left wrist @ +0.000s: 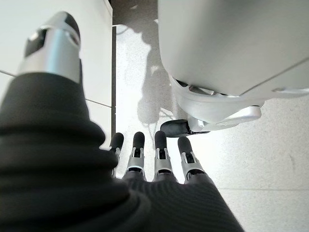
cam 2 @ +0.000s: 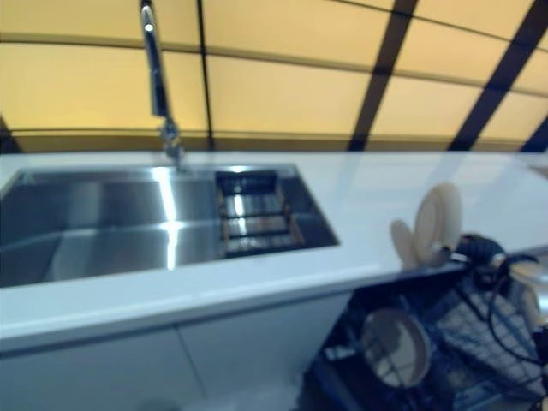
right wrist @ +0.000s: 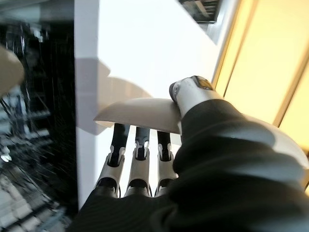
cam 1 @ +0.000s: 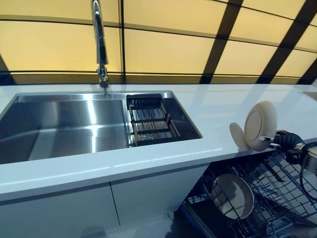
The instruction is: Take plates into dishwasher
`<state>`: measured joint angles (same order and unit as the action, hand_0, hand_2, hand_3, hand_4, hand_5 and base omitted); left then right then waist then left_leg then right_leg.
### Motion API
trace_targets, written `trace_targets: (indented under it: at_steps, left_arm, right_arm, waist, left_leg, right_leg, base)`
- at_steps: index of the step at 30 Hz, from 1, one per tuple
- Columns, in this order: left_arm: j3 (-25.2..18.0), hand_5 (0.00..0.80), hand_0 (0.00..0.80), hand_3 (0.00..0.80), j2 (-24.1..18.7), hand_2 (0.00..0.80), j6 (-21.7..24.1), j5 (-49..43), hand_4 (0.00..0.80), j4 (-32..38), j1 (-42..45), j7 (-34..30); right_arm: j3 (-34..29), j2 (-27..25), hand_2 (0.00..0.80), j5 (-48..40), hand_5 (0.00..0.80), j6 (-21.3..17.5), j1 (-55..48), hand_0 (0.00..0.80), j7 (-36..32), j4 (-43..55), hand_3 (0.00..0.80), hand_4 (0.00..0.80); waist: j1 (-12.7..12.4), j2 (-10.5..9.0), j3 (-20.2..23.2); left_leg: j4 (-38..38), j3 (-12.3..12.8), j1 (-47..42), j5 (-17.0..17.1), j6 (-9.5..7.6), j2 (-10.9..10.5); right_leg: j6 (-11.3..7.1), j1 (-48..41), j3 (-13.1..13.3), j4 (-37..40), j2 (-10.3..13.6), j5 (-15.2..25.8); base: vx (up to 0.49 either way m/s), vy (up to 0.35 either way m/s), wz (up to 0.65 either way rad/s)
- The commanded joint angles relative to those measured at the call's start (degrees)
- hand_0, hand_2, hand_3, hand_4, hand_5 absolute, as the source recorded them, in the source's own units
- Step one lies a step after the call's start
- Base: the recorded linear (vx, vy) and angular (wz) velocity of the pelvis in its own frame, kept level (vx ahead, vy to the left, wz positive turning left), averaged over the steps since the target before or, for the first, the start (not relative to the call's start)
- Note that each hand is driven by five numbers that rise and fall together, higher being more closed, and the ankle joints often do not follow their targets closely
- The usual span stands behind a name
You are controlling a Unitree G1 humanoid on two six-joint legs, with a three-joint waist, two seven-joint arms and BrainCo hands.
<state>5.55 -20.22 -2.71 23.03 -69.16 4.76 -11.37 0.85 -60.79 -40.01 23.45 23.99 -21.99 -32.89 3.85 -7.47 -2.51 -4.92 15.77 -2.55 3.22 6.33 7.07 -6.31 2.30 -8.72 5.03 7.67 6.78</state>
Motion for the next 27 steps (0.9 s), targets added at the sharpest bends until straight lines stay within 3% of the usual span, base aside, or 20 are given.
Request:
trace_targets:
  at_steps: [1,10,21,27]
  left_arm:
    - [-0.95,0.0,0.0,0.0,-0.31,0.0,1.67,-3.23,0.0,-3.59,-1.64,-0.88]
    - [-1.06,0.0,0.0,0.0,-0.77,0.0,1.01,-4.45,0.0,-4.46,-1.39,-1.28]
    - [-0.56,0.0,0.0,0.0,-0.9,0.0,1.01,-4.99,0.0,-5.19,-1.94,-1.18]
    - [-0.71,0.0,0.0,0.0,-0.94,0.0,0.72,-5.41,0.0,-5.17,-2.3,-1.26]
  right_arm:
    - [-3.34,-3.55,0.8,-1.03,0.8,-0.09,2.96,0.8,-2.77,-2.74,0.8,0.8]
    - [-8.93,-10.32,0.8,2.16,0.8,-0.02,-1.63,0.8,-4.91,-9.46,0.8,0.8]
    - [-10.97,-13.32,0.8,2.77,0.8,-0.3,-2.98,0.8,-7.62,-11.91,0.8,0.8]
    - [-10.04,-13.76,0.8,8.26,0.8,1.44,-3.8,0.8,-13.3,-12.13,0.8,0.8]
  waist:
    - [-1.02,-1.48,-0.69]
    - [0.24,-2.06,-0.05]
    - [1.36,-2.12,0.28]
    - [1.6,-2.33,0.29]
  left_leg:
    - [-0.08,-0.89,-0.9,-3.11,-0.36,-0.19]
    - [-0.08,-0.38,-1.24,-2.81,0.04,0.32]
    - [-0.08,0.33,-1.47,-2.58,0.25,0.77]
    - [-0.08,0.55,-1.48,-2.38,0.35,0.87]
  right_leg:
    - [-5.05,-2.92,-2.21,-0.03,0.33,-0.19]
    - [-5.08,-2.87,-1.13,-0.03,-0.38,-0.15]
    - [-5.03,-2.73,-0.16,-0.03,-0.91,-0.18]
    - [-4.93,-2.74,-0.05,-0.03,-1.11,-0.09]
  base:
    - [0.023,-0.007,-0.05]
    - [0.014,-0.008,-0.03]
    - [0.003,-0.005,-0.07]
    - [-0.001,-0.002,-0.02]
